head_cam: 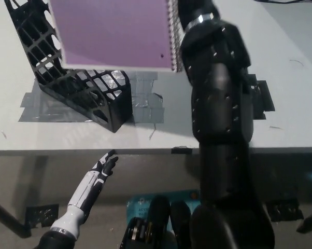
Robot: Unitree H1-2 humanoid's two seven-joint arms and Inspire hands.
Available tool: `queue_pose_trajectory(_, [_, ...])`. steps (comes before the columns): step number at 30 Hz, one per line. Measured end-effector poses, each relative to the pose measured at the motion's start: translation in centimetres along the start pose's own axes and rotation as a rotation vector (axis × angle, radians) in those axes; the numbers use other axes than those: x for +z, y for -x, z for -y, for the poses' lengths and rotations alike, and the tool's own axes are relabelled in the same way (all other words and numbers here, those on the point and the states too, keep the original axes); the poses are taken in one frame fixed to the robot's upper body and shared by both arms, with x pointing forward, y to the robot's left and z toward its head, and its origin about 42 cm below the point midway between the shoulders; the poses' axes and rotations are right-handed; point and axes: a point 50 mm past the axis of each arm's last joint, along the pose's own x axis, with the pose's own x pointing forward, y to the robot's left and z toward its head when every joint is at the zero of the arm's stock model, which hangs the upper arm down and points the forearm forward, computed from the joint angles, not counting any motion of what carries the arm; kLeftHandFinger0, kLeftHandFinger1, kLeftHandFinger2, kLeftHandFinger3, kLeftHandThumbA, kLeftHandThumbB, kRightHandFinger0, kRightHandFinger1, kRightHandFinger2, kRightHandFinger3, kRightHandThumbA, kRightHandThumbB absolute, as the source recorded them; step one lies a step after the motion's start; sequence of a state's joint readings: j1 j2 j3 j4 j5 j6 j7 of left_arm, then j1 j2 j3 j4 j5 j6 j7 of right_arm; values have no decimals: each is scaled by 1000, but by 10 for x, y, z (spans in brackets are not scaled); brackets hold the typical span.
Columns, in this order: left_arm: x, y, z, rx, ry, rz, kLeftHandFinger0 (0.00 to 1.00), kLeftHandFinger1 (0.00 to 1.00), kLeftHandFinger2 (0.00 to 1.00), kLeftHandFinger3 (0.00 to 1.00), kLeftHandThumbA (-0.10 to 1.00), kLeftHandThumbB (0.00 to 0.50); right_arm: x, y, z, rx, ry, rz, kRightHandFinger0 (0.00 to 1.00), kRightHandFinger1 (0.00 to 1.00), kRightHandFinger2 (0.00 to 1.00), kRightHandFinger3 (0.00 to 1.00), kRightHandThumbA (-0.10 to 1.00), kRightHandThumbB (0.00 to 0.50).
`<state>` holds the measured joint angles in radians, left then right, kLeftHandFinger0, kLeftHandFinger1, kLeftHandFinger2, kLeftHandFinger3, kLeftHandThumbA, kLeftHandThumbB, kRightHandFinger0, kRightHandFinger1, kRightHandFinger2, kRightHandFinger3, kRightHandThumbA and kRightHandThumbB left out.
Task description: A shelf with a book inside it is placed on the center of the desk infront of the robot. The robot uses its right hand to grab the book, take it out and hand it to a person.
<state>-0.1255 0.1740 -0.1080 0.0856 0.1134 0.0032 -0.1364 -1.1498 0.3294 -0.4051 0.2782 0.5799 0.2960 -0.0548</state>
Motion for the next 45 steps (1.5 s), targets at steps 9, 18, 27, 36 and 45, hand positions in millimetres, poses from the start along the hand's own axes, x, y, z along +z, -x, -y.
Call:
queue_pose_trajectory(9, [0, 0, 0, 0, -6, -2, 1000, 1000, 1000, 1000, 1000, 256, 26, 6, 41, -151, -211, 63, 0, 156, 642, 1000, -100, 38])
queue_pose_trajectory(18, [-1, 2, 0, 1, -13, -2, 1000, 1000, 1000, 1000, 1000, 262, 42, 28, 105, -346, -401, 122, 0, 146, 587, 1000, -100, 18])
queue_pose_trajectory(27, [-6, 9, 0, 6, -13, 2, 1000, 1000, 1000, 1000, 974, 265, 19, 58, 173, -520, -565, 96, 0, 127, 619, 1000, -100, 2])
queue_pose_trajectory(36, [-12, 18, 1, 12, -8, -9, 1000, 1000, 1000, 1000, 946, 258, -16, 63, 204, -634, -650, 38, 0, 92, 591, 1000, -100, 6])
queue_pose_trajectory(45, [-14, 22, 1, 14, -6, -15, 1000, 1000, 1000, 1000, 933, 251, -38, 67, 211, -652, -619, 12, 1000, 1000, 1000, 1000, 384, 440])
